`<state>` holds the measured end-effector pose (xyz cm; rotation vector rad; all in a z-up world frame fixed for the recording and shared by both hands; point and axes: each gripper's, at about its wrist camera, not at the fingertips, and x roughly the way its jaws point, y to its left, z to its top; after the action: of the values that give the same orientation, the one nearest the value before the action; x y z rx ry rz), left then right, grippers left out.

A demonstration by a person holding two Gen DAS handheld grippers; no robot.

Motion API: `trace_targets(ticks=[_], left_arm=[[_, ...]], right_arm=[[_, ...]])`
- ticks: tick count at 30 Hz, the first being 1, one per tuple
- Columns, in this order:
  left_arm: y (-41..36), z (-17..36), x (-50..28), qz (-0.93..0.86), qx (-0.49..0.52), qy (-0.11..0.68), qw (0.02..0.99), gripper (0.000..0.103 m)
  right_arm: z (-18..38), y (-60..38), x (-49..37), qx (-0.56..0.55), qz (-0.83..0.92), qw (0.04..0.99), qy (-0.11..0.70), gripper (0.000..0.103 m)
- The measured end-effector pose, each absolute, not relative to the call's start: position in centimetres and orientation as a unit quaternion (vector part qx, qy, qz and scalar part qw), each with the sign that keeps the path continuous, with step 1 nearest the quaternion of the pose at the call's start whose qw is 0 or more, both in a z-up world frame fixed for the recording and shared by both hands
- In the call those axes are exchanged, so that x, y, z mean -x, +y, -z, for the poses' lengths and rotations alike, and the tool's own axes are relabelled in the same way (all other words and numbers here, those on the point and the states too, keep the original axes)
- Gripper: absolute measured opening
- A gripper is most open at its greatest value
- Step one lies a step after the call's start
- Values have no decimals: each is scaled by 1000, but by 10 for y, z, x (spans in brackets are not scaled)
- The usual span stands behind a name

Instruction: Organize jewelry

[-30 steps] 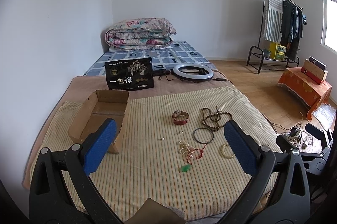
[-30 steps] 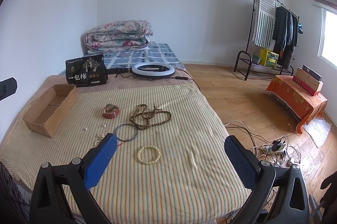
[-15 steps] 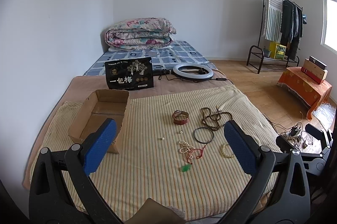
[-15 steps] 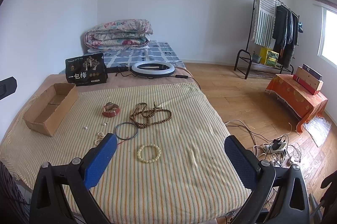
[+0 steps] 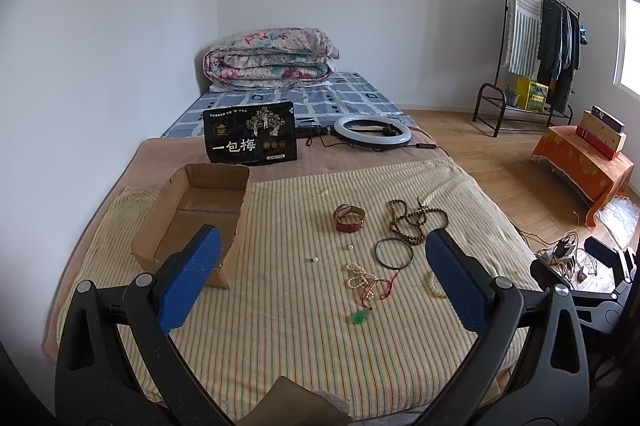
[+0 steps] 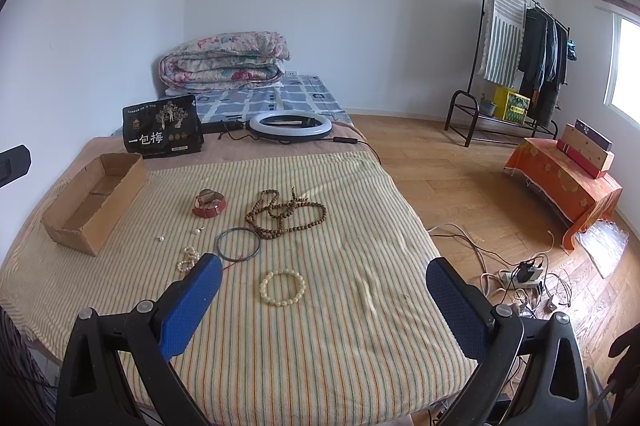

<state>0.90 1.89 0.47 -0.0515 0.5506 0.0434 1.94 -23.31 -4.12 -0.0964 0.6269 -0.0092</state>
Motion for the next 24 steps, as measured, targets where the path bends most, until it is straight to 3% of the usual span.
trace_targets(ticks=[24], left_arm=[[47,41,-31,-50,3,308,950,103]], right_arm=[[72,-232,-57,78,-3,942,327,103]])
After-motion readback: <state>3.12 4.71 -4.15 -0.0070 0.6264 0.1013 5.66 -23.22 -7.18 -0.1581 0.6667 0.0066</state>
